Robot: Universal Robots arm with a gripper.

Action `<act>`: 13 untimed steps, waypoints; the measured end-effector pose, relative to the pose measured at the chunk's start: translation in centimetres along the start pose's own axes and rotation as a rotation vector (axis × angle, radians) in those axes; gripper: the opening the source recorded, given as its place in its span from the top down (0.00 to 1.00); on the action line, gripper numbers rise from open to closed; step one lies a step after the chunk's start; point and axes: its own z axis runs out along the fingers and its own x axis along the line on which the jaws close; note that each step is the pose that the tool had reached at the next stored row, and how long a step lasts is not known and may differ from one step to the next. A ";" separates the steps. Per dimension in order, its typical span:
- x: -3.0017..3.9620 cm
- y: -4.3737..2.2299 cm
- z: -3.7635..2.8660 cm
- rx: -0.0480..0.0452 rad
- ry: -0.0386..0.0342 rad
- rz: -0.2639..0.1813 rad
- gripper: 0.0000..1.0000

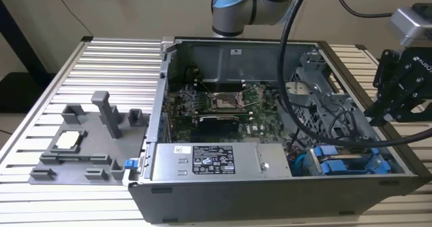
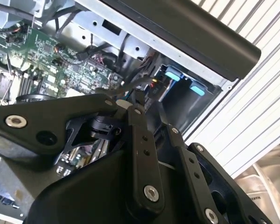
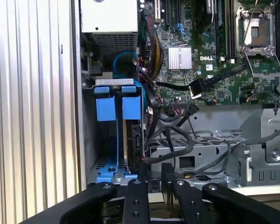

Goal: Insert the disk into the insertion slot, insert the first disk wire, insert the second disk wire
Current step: 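Insert the first disk wire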

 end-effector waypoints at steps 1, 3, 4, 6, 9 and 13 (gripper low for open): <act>-0.29 0.01 0.02 0.0000 0.0001 0.000 0.73; -0.90 0.04 0.06 0.0001 0.0001 0.000 0.73; -1.55 0.06 0.11 0.0000 0.0001 0.000 0.73; -2.22 0.09 0.17 0.0000 -0.0001 0.000 0.73; -3.25 0.13 0.24 0.0000 0.0000 0.000 0.73; -4.22 0.18 0.30 0.0001 0.0001 0.000 0.73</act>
